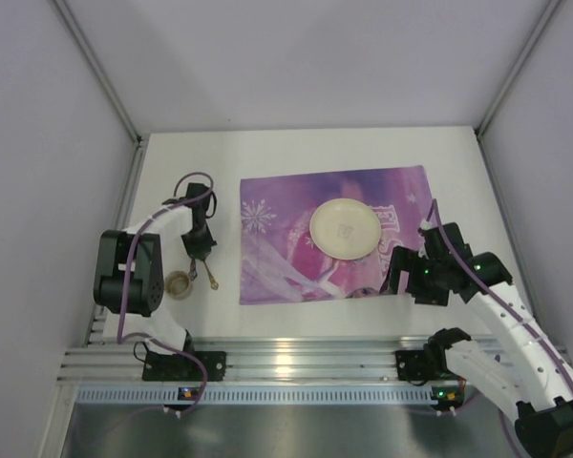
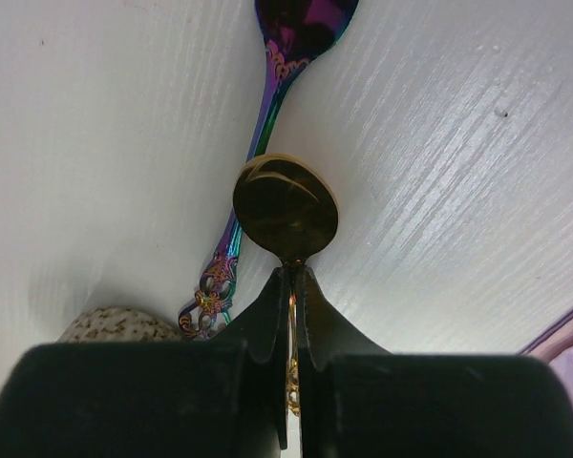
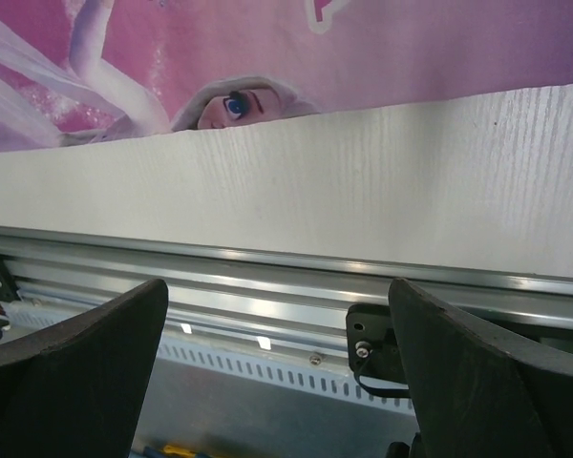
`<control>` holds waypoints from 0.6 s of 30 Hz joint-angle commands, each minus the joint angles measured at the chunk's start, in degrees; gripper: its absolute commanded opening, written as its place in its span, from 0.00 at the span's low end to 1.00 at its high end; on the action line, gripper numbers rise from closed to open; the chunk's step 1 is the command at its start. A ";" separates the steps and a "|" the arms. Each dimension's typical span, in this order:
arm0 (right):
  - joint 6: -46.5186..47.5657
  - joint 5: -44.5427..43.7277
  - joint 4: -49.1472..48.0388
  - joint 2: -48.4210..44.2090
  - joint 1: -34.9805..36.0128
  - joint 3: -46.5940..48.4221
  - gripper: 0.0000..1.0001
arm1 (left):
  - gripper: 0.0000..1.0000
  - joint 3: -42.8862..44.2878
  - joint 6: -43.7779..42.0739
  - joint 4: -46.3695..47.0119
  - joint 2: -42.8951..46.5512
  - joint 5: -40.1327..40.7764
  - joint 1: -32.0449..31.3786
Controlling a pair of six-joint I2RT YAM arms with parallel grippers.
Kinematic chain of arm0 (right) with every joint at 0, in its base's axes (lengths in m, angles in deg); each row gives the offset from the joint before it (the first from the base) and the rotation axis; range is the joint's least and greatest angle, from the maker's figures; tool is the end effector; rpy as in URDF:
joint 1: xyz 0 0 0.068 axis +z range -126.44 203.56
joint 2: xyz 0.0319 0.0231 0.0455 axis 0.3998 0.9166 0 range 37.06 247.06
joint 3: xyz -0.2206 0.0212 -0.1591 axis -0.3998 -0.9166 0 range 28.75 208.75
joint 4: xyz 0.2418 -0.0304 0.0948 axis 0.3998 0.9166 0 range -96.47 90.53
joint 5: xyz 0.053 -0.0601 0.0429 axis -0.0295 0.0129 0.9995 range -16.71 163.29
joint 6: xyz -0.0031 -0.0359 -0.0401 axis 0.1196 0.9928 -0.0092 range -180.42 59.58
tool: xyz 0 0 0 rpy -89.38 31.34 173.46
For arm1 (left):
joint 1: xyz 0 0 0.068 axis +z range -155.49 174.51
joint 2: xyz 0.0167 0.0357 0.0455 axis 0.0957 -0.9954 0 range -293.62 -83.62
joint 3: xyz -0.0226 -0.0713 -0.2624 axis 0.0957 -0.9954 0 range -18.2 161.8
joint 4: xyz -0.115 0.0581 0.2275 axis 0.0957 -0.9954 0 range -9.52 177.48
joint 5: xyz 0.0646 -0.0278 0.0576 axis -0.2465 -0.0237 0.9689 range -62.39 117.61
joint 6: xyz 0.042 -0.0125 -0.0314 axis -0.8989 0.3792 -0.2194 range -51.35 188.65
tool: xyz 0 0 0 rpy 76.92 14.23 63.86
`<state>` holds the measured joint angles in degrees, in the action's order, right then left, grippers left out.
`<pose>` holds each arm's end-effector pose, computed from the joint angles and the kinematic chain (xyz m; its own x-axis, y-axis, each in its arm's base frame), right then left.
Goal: Set the dinner table for one person
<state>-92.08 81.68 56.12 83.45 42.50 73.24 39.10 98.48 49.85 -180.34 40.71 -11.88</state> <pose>0.1231 0.0478 0.2580 -0.9263 0.2311 -0.2977 0.1241 0.9329 0.3380 0.3017 -0.0255 0.1606 -0.8690 -0.3902 -0.3042 -0.4315 0.8985 0.0801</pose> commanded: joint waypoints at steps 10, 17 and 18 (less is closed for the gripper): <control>-4.98 22.34 -19.74 -4.99 -0.66 0.95 1.00 | 0.00 19.76 5.06 -6.40 0.84 -9.94 -12.22; -8.68 27.30 -31.03 -1.84 -0.48 1.74 1.00 | 0.00 32.95 15.34 -7.99 -0.74 -12.75 -26.46; -8.33 27.30 -31.47 -1.31 -0.48 2.35 1.00 | 0.00 33.57 17.18 -7.29 -0.92 -13.36 -29.35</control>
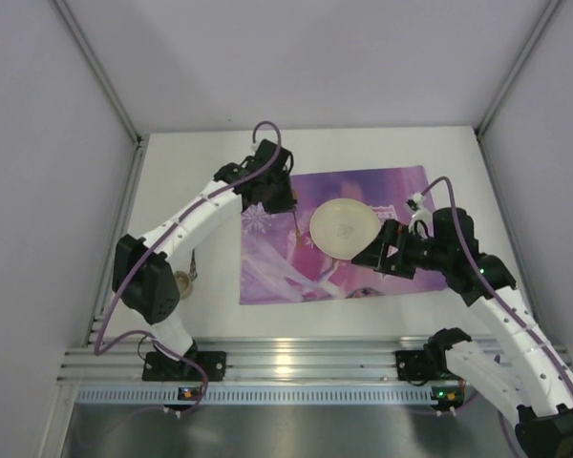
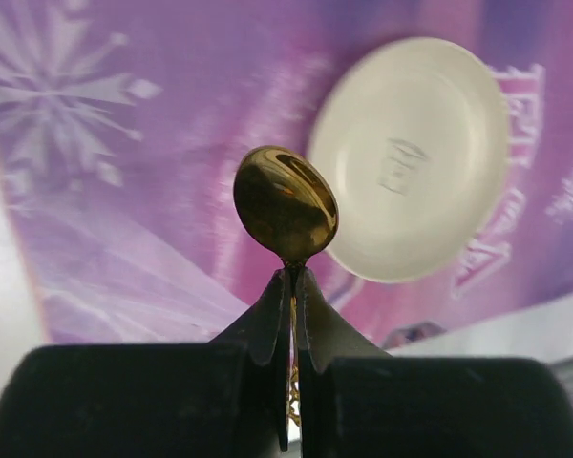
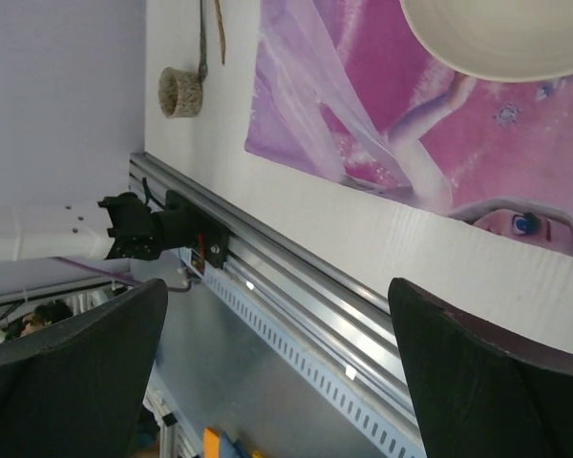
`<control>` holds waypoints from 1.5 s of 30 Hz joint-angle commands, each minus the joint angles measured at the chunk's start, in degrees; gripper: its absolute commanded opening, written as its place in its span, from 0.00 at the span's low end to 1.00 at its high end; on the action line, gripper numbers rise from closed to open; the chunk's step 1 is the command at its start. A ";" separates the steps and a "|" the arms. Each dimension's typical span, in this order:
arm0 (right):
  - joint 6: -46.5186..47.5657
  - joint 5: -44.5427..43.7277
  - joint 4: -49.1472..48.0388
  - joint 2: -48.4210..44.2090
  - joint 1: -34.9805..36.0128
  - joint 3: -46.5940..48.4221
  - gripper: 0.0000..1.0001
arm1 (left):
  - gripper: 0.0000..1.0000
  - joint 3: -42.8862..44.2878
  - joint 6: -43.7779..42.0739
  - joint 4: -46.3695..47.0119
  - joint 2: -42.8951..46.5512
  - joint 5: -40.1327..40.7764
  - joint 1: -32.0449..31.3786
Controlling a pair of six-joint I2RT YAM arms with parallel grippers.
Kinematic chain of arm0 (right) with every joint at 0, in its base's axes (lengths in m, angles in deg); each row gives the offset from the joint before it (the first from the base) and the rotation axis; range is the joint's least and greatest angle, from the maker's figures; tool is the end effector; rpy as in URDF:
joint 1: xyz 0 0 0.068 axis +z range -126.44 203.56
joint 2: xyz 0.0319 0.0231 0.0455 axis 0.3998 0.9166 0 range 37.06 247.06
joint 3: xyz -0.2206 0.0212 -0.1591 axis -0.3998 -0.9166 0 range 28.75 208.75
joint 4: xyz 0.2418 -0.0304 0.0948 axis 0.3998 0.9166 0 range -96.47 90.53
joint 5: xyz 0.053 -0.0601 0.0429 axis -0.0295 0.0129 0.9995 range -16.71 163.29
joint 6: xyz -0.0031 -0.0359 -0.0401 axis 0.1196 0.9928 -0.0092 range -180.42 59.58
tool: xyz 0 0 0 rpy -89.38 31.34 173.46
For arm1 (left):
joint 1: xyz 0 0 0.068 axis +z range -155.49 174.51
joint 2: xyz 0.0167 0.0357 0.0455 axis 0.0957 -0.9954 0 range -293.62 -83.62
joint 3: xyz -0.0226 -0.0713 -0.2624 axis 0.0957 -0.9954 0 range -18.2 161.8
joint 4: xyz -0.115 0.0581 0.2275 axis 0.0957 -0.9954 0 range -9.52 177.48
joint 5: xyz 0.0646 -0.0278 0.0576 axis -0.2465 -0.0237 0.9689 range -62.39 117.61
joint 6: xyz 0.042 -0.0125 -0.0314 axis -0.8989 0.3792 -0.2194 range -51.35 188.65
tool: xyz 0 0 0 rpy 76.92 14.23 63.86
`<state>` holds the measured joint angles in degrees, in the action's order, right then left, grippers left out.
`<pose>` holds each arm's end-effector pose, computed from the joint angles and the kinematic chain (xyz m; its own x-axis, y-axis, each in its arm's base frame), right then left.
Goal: Set the dinner table for one person
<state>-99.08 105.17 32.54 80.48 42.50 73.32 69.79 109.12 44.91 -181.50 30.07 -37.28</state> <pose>0.1399 0.0679 0.2960 -0.8717 0.2617 -0.4142 -0.1606 0.6460 0.7462 0.3194 -0.1959 0.3052 -0.8400 -0.2423 -0.4855 -0.0539 0.9276 -0.3696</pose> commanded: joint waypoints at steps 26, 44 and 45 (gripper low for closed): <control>-1.87 -0.50 -14.13 7.46 -0.57 -5.64 0.47 | 0.00 15.73 12.27 5.74 -9.78 -5.62 -21.56; 16.40 -17.46 6.68 17.21 -5.48 7.62 0.00 | 0.39 9.23 9.10 -0.42 -8.30 1.14 -20.94; 17.11 -17.99 7.05 18.10 -6.54 7.89 0.00 | 0.43 8.26 9.28 0.28 -6.55 1.49 -20.86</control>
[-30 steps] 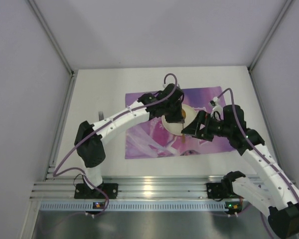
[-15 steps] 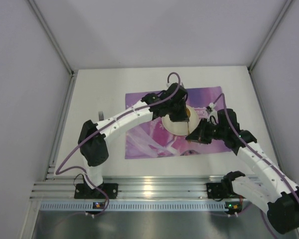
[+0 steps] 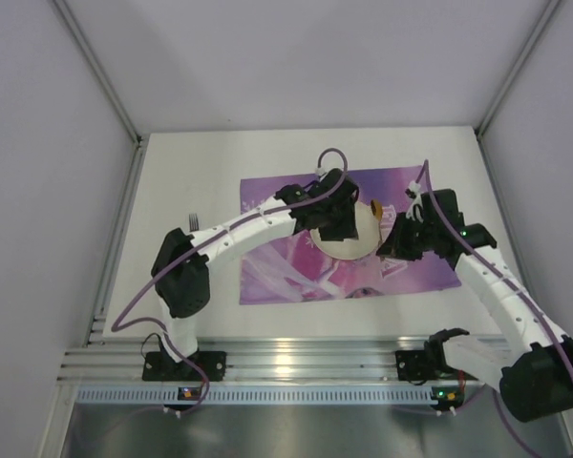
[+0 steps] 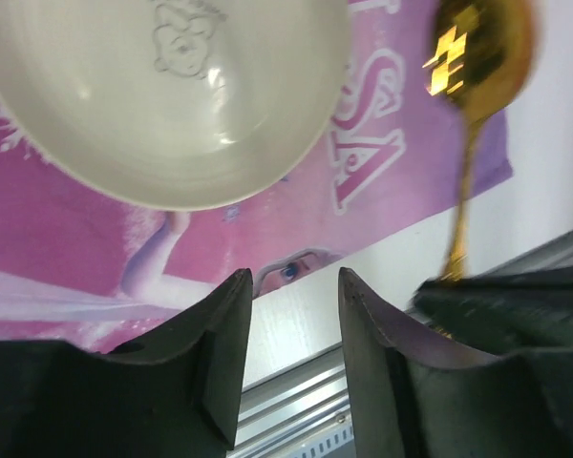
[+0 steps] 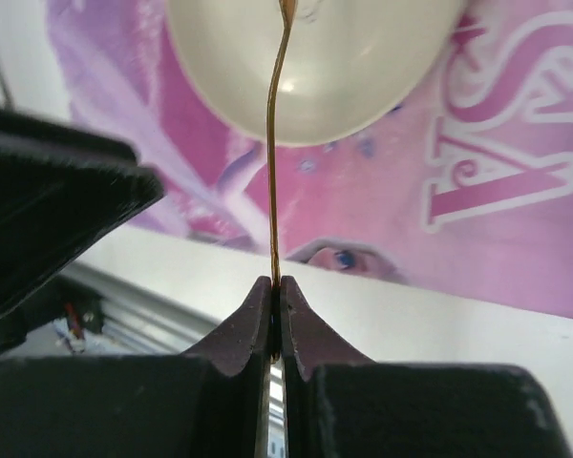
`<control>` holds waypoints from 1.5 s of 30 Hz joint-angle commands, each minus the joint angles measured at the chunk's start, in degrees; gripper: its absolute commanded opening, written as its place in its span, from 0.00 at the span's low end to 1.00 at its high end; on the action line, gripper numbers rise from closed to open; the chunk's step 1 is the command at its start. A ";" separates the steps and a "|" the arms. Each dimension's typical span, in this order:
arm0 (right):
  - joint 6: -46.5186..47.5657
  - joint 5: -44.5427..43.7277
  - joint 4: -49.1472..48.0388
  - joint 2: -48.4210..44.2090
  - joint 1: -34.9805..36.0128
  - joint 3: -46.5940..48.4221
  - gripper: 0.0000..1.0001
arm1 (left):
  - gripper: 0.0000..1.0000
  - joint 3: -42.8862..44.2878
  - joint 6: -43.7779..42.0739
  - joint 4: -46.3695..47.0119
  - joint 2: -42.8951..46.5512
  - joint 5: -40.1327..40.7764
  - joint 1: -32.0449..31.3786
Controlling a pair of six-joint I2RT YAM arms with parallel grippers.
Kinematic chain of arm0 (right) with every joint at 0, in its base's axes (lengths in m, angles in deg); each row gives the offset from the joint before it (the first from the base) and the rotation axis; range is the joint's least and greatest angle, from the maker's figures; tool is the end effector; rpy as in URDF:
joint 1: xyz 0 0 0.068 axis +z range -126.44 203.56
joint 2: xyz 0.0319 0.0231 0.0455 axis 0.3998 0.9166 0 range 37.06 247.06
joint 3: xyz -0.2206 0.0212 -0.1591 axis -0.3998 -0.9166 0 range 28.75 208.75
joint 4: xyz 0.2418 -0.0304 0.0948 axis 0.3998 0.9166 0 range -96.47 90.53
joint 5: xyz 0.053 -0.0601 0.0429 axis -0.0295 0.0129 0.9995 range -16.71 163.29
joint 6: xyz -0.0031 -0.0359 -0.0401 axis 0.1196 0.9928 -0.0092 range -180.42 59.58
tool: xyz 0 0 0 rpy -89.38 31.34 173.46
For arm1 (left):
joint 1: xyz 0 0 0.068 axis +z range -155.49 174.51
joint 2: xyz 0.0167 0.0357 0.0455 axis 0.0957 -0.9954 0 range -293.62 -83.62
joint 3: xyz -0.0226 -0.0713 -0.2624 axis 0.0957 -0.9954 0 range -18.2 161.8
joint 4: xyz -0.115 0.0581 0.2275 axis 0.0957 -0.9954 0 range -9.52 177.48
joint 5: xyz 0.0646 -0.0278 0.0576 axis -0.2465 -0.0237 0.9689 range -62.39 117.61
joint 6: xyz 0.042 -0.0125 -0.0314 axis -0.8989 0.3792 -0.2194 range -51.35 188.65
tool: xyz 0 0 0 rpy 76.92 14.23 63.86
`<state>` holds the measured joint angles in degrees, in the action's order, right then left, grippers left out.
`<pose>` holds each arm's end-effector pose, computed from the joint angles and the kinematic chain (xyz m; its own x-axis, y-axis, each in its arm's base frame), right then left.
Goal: Set the dinner table for one person
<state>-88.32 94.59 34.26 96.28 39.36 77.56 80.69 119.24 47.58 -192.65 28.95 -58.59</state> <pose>0.1928 0.0680 0.2717 -0.8834 0.2031 -0.4223 -0.0674 0.8367 0.5435 0.2579 -0.3419 0.2951 -0.9029 -0.0839 -0.4215 0.1463 0.8623 -0.4848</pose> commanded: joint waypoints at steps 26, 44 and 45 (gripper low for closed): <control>8.30 -4.15 2.16 41.50 -14.56 18.51 0.00 | 0.44 -42.89 4.53 -6.68 45.30 9.03 15.91; 8.13 -21.03 9.10 35.53 -15.26 16.31 0.66 | 0.39 -37.20 -11.29 -10.20 33.54 11.57 33.76; 8.04 -21.04 10.32 33.70 -15.26 16.48 0.66 | 0.38 -36.76 -12.87 -9.94 32.93 12.01 35.68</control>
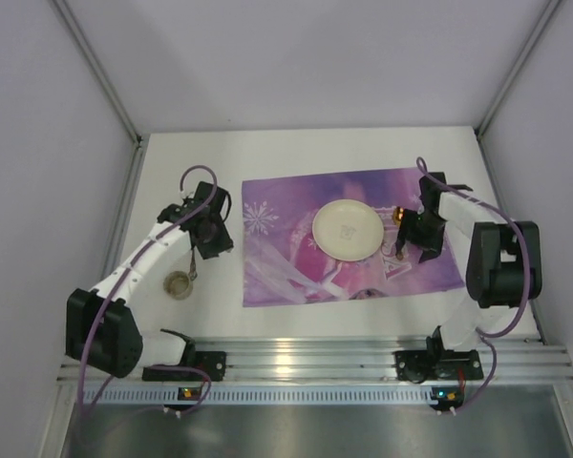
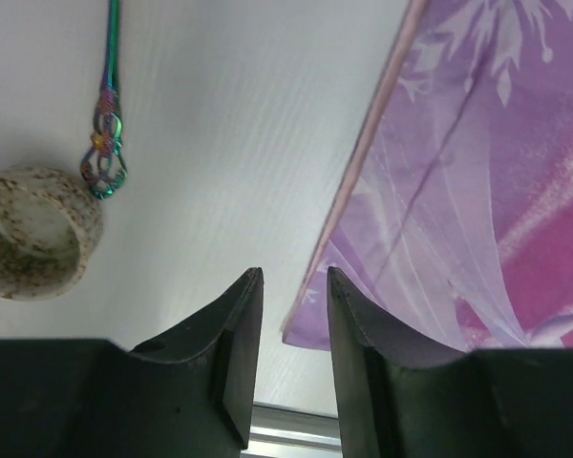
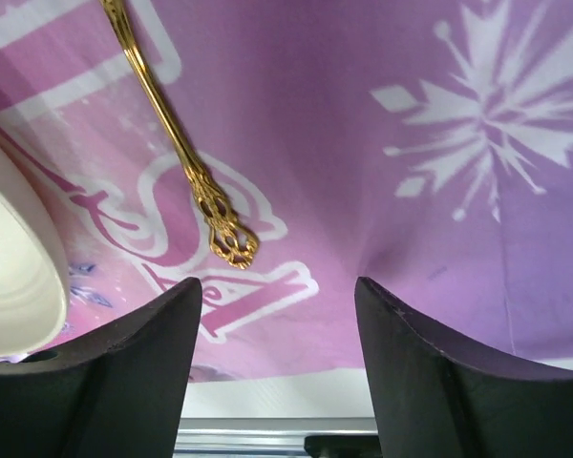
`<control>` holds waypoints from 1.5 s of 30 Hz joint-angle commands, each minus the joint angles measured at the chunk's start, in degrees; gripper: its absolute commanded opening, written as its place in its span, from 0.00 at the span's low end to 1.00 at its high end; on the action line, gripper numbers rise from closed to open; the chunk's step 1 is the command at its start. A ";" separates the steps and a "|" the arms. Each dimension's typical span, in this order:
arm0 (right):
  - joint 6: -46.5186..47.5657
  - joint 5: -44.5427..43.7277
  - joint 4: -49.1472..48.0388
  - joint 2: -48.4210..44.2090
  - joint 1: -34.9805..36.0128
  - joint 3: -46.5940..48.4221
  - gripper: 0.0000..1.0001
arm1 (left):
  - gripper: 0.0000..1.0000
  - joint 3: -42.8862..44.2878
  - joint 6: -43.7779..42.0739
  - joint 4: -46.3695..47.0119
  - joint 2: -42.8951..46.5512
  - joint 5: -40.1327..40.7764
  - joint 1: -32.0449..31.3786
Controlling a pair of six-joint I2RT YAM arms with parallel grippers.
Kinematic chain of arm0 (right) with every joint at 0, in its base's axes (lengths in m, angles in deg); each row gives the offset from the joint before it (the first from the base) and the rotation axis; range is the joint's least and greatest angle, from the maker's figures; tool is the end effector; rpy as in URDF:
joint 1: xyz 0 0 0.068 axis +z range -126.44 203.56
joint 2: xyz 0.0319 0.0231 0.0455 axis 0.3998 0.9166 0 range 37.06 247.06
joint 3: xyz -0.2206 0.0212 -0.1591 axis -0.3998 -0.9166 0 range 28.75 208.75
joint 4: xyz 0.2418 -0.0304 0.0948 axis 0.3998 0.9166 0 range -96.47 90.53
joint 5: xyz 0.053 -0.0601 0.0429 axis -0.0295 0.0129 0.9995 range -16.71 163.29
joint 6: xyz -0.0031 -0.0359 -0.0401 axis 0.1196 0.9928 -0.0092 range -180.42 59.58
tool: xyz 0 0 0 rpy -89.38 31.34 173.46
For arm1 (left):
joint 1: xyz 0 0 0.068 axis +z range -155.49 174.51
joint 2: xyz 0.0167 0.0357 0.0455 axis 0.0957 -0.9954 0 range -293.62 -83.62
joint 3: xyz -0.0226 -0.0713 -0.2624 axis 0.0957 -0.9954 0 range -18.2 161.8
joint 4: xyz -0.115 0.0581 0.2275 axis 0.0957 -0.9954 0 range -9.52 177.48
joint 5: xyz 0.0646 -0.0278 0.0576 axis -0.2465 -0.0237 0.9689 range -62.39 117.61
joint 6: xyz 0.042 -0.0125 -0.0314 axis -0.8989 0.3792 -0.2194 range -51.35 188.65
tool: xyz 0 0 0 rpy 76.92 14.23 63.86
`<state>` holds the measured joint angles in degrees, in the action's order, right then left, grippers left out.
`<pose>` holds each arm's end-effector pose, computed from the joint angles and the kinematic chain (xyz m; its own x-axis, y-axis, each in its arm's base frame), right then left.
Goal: Set the dinner table for one person
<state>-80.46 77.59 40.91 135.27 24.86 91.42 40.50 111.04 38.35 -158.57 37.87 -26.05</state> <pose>0.3054 0.0096 0.1726 -0.9430 0.3204 -0.0905 0.3100 0.9441 0.1121 0.2353 -0.0813 0.2584 -0.8149 -0.4029 -0.4168 -0.3699 0.9150 -0.1613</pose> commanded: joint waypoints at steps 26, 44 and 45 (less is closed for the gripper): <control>-1.85 3.35 14.94 -38.71 3.80 -4.93 0.72 | 0.40 4.41 -27.45 20.21 -26.11 -0.16 19.68; -0.80 0.37 15.73 -37.13 3.88 -2.21 0.71 | 0.00 8.45 -25.09 19.16 -28.50 -13.16 22.67; -0.89 0.28 15.90 -37.22 3.80 -1.95 0.71 | 0.00 8.80 -24.47 18.89 -25.36 -13.34 22.32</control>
<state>-81.55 79.38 56.12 98.75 27.97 86.24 48.41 84.25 57.09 -187.51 29.54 -2.88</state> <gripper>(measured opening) 0.711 0.026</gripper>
